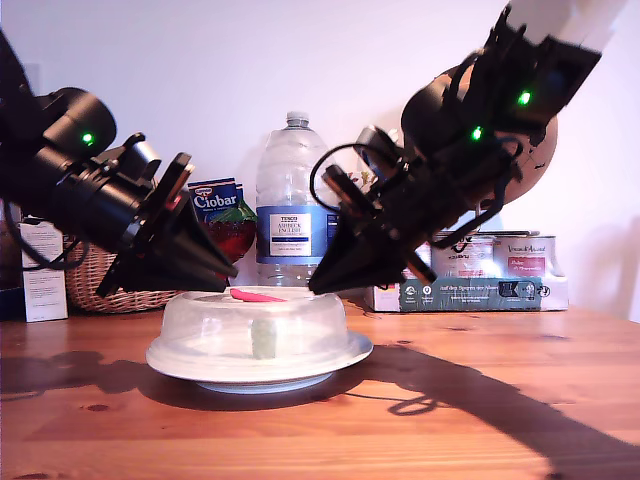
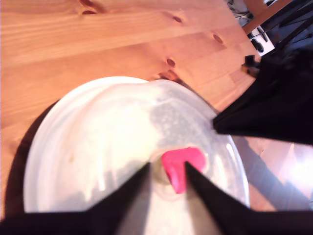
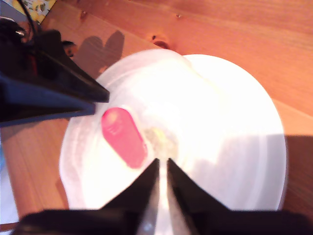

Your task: Lift the plastic dome with your left arm while removing the green coffee capsule from the plate using your right arm.

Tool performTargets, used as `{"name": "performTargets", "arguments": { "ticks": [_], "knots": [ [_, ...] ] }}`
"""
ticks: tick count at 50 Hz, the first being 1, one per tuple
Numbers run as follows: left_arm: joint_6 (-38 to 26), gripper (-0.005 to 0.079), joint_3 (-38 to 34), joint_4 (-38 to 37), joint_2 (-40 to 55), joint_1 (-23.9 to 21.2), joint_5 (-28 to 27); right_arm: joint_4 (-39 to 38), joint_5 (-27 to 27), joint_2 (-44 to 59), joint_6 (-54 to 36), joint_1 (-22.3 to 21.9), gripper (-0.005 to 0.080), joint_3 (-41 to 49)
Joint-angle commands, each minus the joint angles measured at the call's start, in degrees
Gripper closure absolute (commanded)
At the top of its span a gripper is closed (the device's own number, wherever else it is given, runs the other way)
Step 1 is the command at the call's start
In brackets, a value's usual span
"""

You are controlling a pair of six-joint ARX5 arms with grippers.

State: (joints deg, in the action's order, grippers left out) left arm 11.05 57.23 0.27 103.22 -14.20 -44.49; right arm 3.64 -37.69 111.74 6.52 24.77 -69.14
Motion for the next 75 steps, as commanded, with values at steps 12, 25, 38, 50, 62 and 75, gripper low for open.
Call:
{"name": "performTargets", "arguments": {
  "ticks": [12, 25, 38, 50, 62, 75],
  "knots": [
    [-1.03, 0.045, 0.57, -4.52, 0.39, -1.75, 3.76, 0.42, 0.42, 2.75, 0.04, 0.04, 0.0697, -0.11],
    [0.52, 0.0451, 1.29, -8.0, 0.39, -2.86, 4.0, 0.33, 0.81, 2.75, -0.59, 0.48, 0.0697, -0.11],
    [1.79, 0.047, 1.77, -9.42, 0.39, -2.86, 3.32, 0.5, 0.83, 2.75, -0.7, 0.87, 0.0697, -0.11],
    [2.21, 0.0528, 1.77, -8.83, 0.42, -2.86, 3.39, 0.5, 1.05, 2.75, -0.81, 1.33, 0.0697, -0.11],
    [2.93, 0.053, 1.77, -5.97, 2.08, -3.78, 2.89, 0.94, 1.31, 2.75, -1.03, 1.46, 0.0697, -0.11],
    [3.54, 0.059, 1.79, -5.57, 4.94, -5.38, 2.45, 1.81, 2.03, 2.75, -2.05, 1.46, 0.0697, -0.11]
  ]
}}
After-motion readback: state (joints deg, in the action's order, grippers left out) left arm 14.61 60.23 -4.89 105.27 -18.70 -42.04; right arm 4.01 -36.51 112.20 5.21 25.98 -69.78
